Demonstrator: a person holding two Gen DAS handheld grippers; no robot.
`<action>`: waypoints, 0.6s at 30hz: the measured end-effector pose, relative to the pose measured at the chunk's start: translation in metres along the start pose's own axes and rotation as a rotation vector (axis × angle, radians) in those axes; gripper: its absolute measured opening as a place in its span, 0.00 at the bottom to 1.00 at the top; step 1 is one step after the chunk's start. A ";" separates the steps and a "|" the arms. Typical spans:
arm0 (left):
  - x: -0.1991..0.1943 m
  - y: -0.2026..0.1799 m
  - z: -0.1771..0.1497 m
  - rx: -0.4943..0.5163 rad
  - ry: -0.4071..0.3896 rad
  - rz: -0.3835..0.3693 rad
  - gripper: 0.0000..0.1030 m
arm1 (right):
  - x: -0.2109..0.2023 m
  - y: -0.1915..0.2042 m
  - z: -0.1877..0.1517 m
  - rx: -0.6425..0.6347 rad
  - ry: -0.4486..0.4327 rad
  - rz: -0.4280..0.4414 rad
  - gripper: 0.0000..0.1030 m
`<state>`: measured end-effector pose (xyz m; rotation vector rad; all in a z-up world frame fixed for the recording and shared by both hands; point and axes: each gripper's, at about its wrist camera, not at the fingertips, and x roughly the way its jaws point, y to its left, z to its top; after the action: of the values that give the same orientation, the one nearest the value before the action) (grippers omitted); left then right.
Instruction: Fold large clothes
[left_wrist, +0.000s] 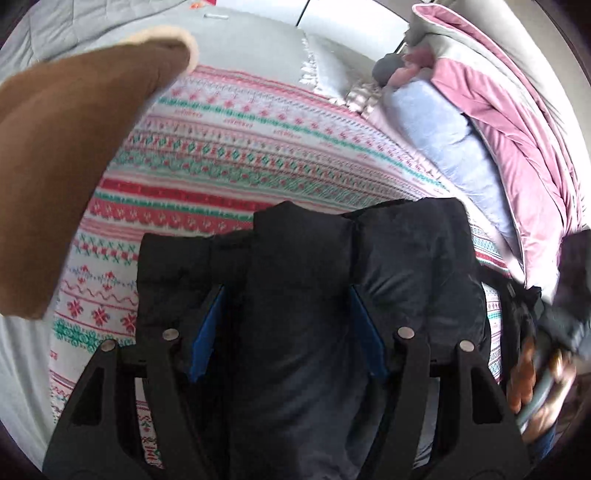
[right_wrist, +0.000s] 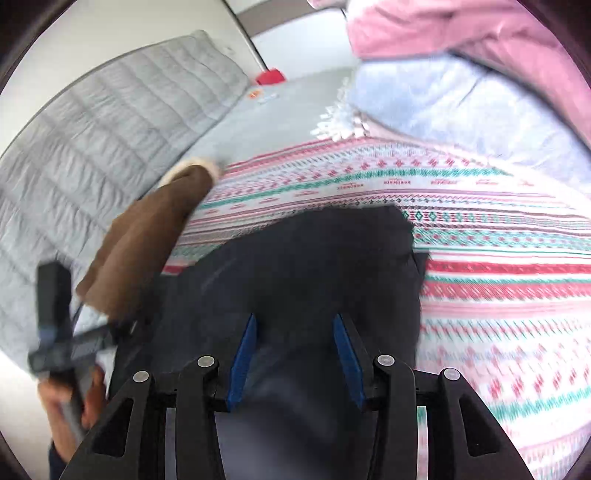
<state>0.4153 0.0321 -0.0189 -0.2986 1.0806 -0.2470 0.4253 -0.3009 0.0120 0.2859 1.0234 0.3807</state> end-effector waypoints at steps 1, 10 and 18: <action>0.001 0.002 -0.001 -0.005 0.001 0.001 0.65 | 0.014 -0.003 0.009 0.007 0.021 -0.004 0.43; 0.023 0.003 -0.007 0.016 0.034 0.073 0.68 | 0.098 -0.020 0.005 -0.022 0.178 -0.127 0.44; 0.027 -0.001 -0.015 0.063 0.035 0.116 0.68 | 0.079 0.004 -0.014 -0.087 0.124 -0.222 0.46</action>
<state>0.4140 0.0200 -0.0474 -0.1754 1.1183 -0.1823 0.4492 -0.2620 -0.0536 0.0698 1.1447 0.2429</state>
